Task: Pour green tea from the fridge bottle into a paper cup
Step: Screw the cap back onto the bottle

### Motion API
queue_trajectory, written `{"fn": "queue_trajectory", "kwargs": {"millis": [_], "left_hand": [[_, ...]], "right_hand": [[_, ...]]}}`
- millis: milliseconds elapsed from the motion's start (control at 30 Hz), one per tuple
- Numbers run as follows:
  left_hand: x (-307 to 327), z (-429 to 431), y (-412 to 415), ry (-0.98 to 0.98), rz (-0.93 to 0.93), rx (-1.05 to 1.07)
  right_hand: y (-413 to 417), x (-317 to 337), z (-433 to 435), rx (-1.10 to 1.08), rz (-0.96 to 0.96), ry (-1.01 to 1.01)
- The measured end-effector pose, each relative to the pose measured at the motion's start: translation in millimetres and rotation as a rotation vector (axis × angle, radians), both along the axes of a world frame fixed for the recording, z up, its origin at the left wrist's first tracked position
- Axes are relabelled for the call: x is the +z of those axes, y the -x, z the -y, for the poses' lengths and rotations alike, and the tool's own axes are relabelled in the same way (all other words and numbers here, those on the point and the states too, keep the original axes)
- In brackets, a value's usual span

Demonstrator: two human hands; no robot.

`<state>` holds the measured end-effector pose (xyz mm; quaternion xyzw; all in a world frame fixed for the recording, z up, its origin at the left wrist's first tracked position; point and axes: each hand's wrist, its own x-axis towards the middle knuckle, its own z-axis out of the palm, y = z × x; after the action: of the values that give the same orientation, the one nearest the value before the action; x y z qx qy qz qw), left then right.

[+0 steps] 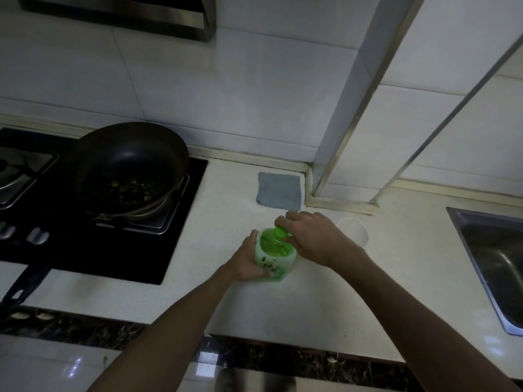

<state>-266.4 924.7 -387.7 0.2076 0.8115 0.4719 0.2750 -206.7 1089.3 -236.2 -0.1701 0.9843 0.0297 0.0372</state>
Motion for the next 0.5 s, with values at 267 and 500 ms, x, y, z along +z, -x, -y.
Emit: {"fn": "queue_trajectory", "kwargs": {"millis": [267,500], "left_hand": [[-5.4,0.5,-0.4,-0.042,-0.007,-0.010],[-10.3,4.9,-1.3,-0.054,-0.019,-0.012]], "right_hand": [[3.3,-0.8,-2.6,0.083,-0.061,-0.056],[12.5,-24.7,3.6,-0.092,-0.004,0.007]]}}
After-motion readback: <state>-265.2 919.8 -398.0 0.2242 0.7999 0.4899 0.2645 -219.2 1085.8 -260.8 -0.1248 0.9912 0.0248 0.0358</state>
